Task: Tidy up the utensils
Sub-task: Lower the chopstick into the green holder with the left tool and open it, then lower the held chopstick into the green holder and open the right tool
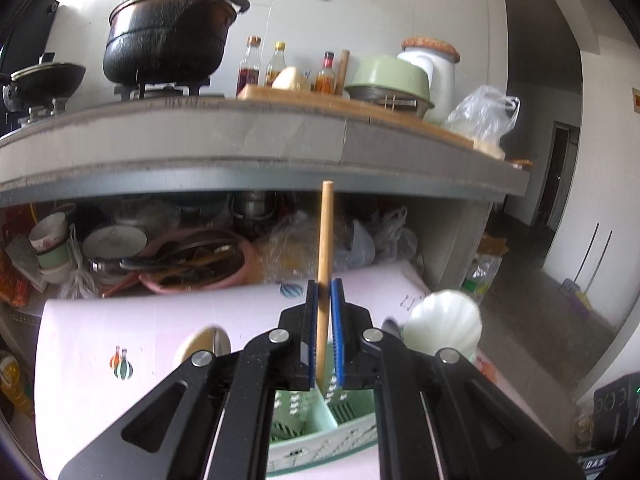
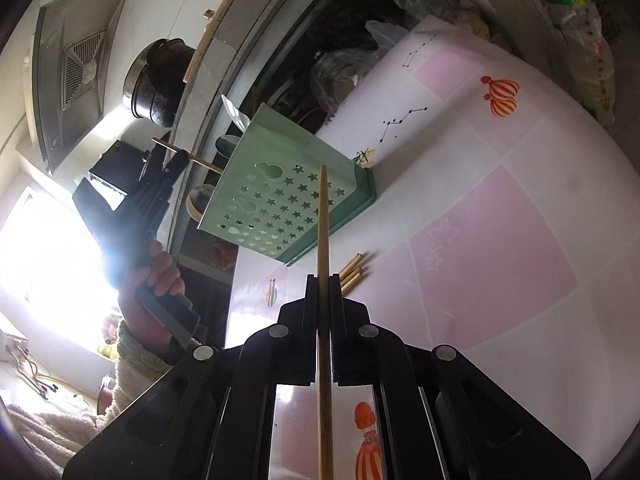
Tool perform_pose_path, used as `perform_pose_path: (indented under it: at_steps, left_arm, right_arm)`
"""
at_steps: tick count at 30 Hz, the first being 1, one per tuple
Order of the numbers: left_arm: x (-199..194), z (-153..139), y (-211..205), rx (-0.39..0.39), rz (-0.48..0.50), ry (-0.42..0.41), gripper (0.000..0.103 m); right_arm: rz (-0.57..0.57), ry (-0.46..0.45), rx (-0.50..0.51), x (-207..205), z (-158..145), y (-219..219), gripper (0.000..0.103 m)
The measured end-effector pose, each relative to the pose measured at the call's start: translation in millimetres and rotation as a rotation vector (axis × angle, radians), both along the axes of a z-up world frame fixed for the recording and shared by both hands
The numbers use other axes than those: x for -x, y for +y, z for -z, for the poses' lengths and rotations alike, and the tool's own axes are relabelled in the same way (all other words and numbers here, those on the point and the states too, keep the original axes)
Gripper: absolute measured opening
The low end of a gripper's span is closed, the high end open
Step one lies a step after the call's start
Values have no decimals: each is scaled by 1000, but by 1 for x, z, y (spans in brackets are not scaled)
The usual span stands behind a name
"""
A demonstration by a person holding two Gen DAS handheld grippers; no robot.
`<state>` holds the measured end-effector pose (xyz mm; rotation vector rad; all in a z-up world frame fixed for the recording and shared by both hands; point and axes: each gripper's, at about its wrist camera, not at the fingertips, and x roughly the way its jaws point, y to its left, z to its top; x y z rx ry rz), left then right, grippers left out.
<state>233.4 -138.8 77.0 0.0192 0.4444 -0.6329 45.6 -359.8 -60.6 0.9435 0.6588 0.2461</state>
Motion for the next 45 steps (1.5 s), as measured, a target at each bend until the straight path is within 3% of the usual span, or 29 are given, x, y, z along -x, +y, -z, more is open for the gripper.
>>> perform_pose_path:
  at_steps: [6, 16, 23, 28, 33, 36, 41, 45]
  left_arm:
    - [3, 16, 3, -43, 4, 36, 6]
    - [25, 15, 26, -28, 4, 43, 7]
    - [70, 18, 53, -21, 1, 54, 45]
    - [106, 29, 71, -23, -6, 71, 51]
    - [129, 44, 94, -19, -50, 123, 52]
    - [136, 52, 108, -19, -85, 148, 52]
    - [139, 57, 131, 8, -148, 168, 52]
    - [136, 60, 143, 17, -180, 179, 52]
  right_arm:
    - [-7, -3, 22, 1, -5, 3, 4]
    - [-5, -68, 135, 3, -39, 10, 4]
    - [-24, -208, 238, -11, -91, 18, 4]
    - [-46, -363, 339, -45, -143, 39, 4]
    - [-5, -473, 403, -91, -175, 59, 4]
    - [43, -526, 492, -121, -188, 76, 4]
    - [77, -530, 549, -159, -183, 92, 4]
    - [116, -481, 589, -187, -169, 95, 4]
